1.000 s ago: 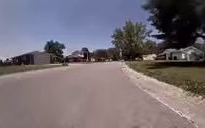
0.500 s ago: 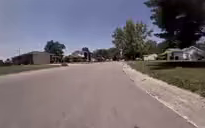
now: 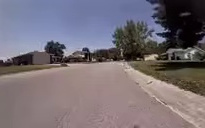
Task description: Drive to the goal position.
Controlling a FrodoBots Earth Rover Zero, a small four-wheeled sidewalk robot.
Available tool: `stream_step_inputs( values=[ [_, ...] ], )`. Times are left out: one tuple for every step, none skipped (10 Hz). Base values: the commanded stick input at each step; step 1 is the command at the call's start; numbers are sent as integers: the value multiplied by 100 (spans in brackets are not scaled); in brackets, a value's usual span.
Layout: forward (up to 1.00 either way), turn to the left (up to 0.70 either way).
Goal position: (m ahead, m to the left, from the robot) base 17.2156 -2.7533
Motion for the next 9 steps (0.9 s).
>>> stream_step_inputs(
  values=[
    [70, 0],
    [70, 0],
    [70, 0],
    [70, 0],
    [70, 0],
    [70, 0],
    [70, 0],
    [70, 0],
    [70, 0]
  ],
)
